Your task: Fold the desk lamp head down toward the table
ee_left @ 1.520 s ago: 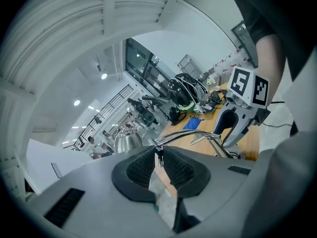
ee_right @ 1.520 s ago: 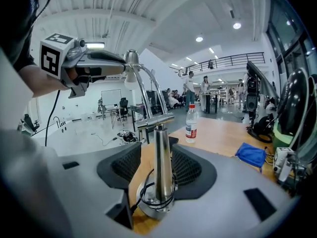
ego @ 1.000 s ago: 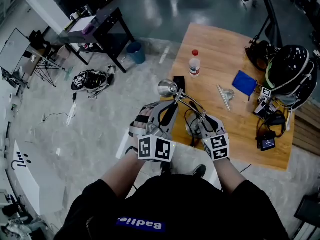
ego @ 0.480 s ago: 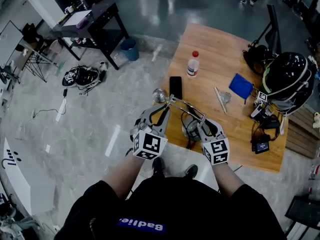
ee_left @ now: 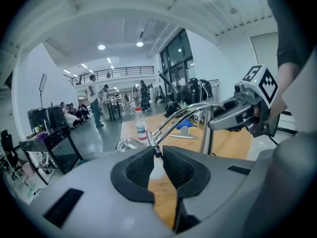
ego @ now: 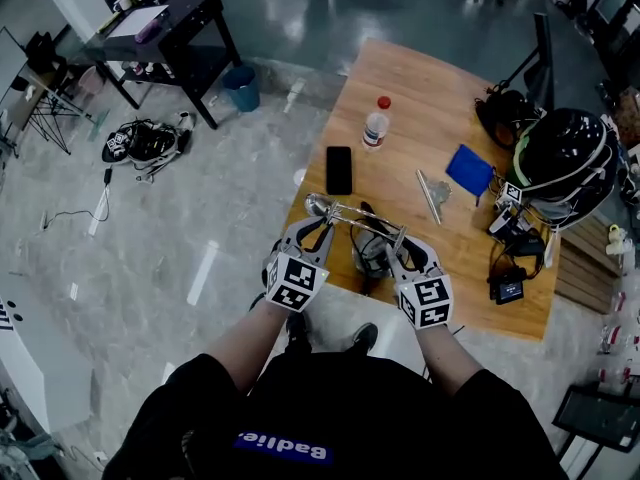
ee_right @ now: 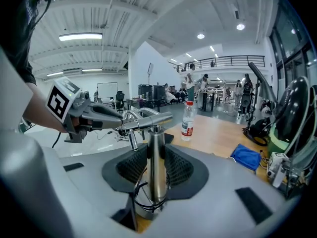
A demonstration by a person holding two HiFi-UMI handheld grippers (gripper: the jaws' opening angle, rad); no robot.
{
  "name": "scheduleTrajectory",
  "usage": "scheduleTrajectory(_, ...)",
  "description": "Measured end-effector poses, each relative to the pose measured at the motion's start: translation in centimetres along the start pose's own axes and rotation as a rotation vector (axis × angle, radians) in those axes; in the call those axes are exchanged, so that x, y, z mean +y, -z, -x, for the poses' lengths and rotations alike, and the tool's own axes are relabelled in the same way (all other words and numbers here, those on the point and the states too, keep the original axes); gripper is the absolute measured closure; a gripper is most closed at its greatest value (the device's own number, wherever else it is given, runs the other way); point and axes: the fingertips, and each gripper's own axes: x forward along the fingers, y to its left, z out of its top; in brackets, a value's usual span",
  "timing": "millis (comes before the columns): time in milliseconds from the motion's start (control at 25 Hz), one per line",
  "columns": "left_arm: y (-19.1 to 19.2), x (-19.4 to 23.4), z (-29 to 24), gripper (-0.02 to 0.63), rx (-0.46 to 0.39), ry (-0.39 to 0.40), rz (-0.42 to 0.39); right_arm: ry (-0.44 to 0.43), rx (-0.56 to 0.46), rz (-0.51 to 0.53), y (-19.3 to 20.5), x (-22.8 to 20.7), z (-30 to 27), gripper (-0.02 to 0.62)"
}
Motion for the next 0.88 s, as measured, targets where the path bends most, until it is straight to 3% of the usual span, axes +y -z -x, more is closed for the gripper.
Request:
scheduleTrajectory(440,4.3,-3.8,-3.4,0.537,0.145,0.118,-0.061,0.003,0.035,0.007,0.0,0.0,-0.3,0.483)
scheduleTrajectory(880,4.4,-4.8,-3.9,0.526,0.164,0.103,-0.116,-0.012,0.076,0.025,0.6,0.0,-0.7,0.481)
